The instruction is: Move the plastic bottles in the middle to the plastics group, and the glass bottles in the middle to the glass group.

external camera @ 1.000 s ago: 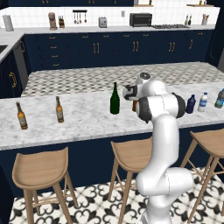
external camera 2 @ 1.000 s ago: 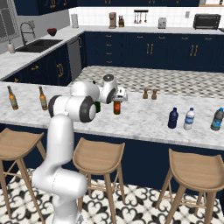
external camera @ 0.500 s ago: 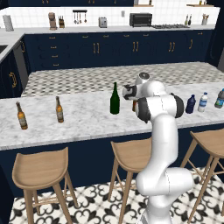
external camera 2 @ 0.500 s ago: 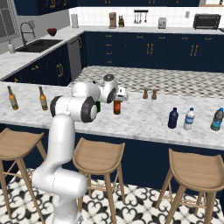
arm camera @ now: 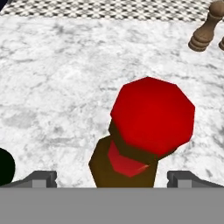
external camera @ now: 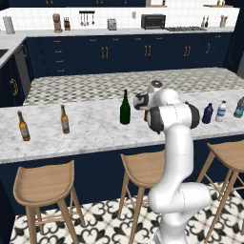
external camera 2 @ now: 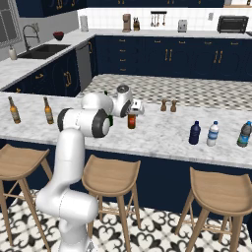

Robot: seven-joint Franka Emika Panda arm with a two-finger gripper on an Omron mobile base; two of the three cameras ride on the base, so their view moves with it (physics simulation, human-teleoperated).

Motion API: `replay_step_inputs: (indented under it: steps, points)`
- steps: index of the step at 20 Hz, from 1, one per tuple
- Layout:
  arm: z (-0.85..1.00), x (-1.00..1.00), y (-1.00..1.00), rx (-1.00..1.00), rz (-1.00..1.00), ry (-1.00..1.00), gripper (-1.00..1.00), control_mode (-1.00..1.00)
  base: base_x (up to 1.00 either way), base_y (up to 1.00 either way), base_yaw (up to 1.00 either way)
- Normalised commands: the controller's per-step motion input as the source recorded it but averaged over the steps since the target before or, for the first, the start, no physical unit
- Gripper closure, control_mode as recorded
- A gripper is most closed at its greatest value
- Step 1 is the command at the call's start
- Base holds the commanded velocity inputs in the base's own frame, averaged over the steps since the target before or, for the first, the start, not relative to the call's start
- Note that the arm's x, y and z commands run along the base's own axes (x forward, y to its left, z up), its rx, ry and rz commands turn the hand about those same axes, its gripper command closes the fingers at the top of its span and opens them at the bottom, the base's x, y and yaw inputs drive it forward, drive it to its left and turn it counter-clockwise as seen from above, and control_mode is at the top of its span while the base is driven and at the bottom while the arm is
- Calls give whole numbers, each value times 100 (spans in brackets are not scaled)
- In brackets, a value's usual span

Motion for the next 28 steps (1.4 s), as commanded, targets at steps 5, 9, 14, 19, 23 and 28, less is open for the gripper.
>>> replay_step_inputs:
  steps: [5, 9, 14, 19, 23, 28]
  points:
    - [-4, 4, 0, 0, 0, 0, -100, -100, 0, 0, 0]
    - [-3, 8, 0, 0, 0, 0, -100, -100, 0, 0, 0]
    - [0, 0, 0, 0, 0, 0, -100, -100, 0, 0, 0]
    - [1, 0, 0, 1, 0, -1, 100, -100, 0, 0, 0]
    - [0, -1, 0, 0, 0, 0, 100, -100, 0, 0, 0]
    - [14, -49, -1, 4, 0, -7, 100, -100, 0, 0, 0]
